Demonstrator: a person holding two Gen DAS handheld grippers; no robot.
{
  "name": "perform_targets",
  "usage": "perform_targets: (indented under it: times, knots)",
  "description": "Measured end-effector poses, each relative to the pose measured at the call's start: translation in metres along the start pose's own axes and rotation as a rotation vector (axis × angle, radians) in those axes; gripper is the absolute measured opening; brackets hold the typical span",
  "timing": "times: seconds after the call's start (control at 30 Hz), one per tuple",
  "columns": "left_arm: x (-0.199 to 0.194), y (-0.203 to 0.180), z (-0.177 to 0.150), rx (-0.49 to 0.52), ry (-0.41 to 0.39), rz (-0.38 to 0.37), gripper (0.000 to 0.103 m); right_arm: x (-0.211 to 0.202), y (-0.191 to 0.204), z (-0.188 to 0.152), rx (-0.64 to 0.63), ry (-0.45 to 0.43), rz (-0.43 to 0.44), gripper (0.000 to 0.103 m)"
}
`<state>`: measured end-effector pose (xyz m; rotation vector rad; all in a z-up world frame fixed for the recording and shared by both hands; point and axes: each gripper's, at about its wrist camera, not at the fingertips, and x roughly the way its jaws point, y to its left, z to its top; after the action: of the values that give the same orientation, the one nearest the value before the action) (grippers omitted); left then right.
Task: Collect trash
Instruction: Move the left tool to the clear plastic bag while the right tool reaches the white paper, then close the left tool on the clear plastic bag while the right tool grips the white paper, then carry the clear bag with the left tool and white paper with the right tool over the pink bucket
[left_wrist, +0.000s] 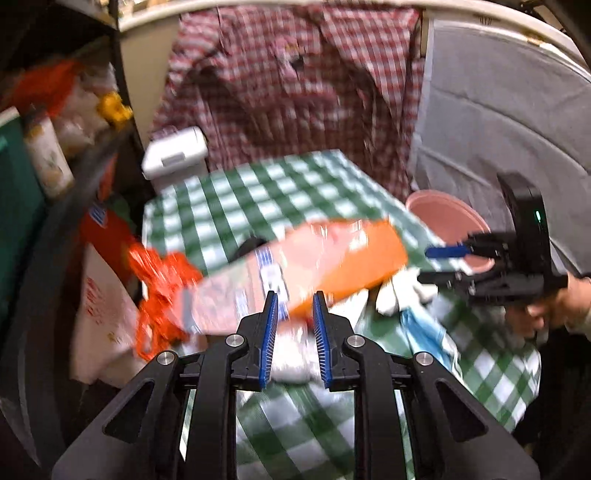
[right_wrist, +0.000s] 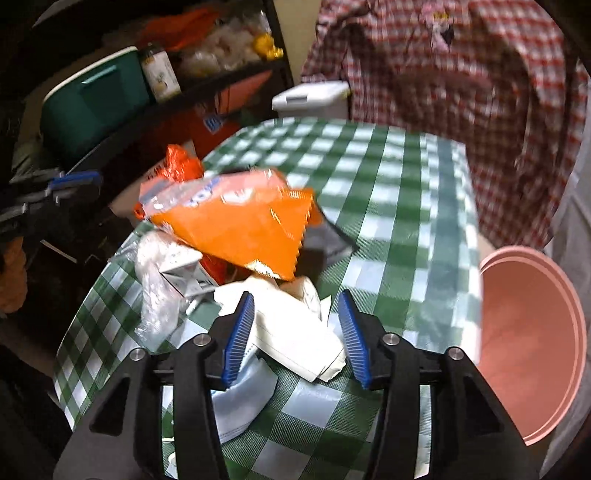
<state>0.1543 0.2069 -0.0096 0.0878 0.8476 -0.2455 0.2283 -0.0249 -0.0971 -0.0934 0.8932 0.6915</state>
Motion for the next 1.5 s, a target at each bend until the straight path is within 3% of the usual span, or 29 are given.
perform_targets:
  times: [0.13, 0.27, 0.53, 0.7, 0.87, 1.27, 1.5]
  knots:
    - [0.016, 0.011, -0.012, -0.021, 0.052, -0.009, 0.044, 0.013, -0.002, -0.001, 0.004, 0.055, 0.014, 0.054]
    - [0.034, 0.019, -0.018, -0.069, 0.099, -0.055, 0.053, 0.019, -0.004, -0.003, 0.008, 0.087, 0.027, 0.056]
    - [0.059, 0.014, -0.024, -0.072, 0.167, -0.079, 0.052, 0.019, -0.004, -0.009, -0.013, 0.115, 0.035, 0.056]
    - [0.069, 0.009, -0.031, -0.036, 0.240, -0.033, 0.037, 0.013, 0.000, -0.013, -0.050, 0.132, 0.041, 0.039]
    - [0.063, 0.005, -0.034, -0.026, 0.254, -0.029, 0.033, -0.001, 0.005, -0.016, -0.079, 0.132, 0.055, 0.016]
    - [0.024, -0.009, -0.036, -0.029, 0.251, -0.010, 0.033, -0.061, 0.017, -0.024, -0.119, 0.080, 0.074, 0.010]
    - [-0.004, -0.027, -0.025, -0.045, 0.190, 0.008, 0.033, -0.093, 0.015, -0.023, -0.110, 0.016, 0.068, 0.010]
